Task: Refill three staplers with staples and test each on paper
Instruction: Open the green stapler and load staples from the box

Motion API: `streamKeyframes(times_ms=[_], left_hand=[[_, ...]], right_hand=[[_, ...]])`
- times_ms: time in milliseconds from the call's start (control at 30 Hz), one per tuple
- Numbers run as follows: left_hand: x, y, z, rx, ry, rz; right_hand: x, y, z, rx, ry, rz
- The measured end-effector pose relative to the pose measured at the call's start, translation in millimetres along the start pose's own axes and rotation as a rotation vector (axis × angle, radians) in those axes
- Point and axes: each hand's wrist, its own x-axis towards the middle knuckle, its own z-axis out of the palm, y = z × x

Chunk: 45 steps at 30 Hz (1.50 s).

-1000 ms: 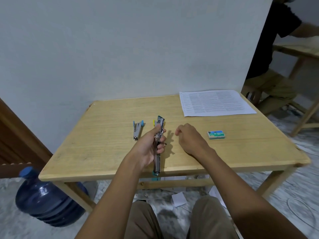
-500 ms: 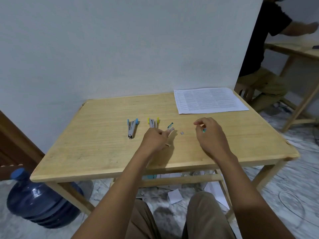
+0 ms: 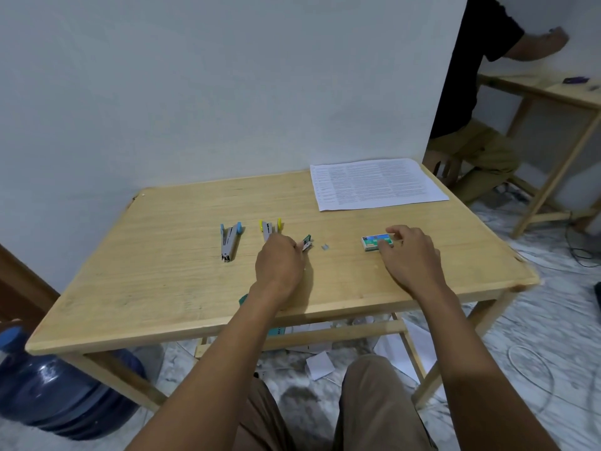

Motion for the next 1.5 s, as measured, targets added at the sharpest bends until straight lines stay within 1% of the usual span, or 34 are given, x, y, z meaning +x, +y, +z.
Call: streamKeyframes(times_ms=[33,100,167,200,267,333,367,433,500,700,867,967,1100,1400,1500], left_hand=[[-1.6,0.9,0.0,0.023,0.014,0.024],[-5.3,4.3,1.0,0.122,0.106,0.122],[-8.3,14.0,3.8,0.135,0.193,0.235],[-8.0,20.3,6.2,0.113,0.170,0.278],[-2.3,33.8,15.7,0.102,0.009,0.336],[4.6,47.8,29.2,0.190,-0.162,0.380],[7.8,54.0,35.6,0.250,-0.216,0.397],[14.4,63.7,46.6,0.343,-0.258,0.422],[20.5,68.3,52.7,0.352,-0.260,0.434],[28.1,67.7,57.2,0.225,-0.276,0.430],[26.7,65.4,55.2,0.187,-0.292,0.436],[24.6,65.5,54.0,0.170,-0.289,0.432],[24.6,64.0,50.1,0.162,-0.310,0.425],[27.3,53.9,42.7,0.071,-0.327,0.390],[26.7,53.5,42.5,0.056,-0.324,0.394]], right_hand=[[0.3,0.9,0.2,0.004,-0.001,-0.004],[0.6,2.6,0.5,0.005,0.000,-0.013],[2.6,6.6,-0.9,0.004,0.008,-0.014],[3.5,8.4,-1.7,0.003,0.011,-0.012],[5.1,12.9,-3.2,-0.003,0.009,-0.011],[6.1,16.9,-3.9,-0.004,0.000,-0.021],[6.2,18.4,-4.0,-0.002,-0.004,-0.027],[6.9,20.5,-4.4,-0.010,-0.013,-0.028],[8.3,21.0,-3.9,-0.020,-0.022,-0.018],[15.7,19.5,-2.3,-0.038,-0.059,0.025],[27.0,23.7,-10.5,0.025,-0.225,0.041],[28.8,27.9,-13.6,0.045,-0.225,-0.038],[31.8,30.6,-15.3,-0.085,-0.306,-0.215],[44.8,41.3,-29.0,-0.131,-0.381,-0.220],[42.8,35.6,-28.6,-0.076,-0.316,-0.229]])
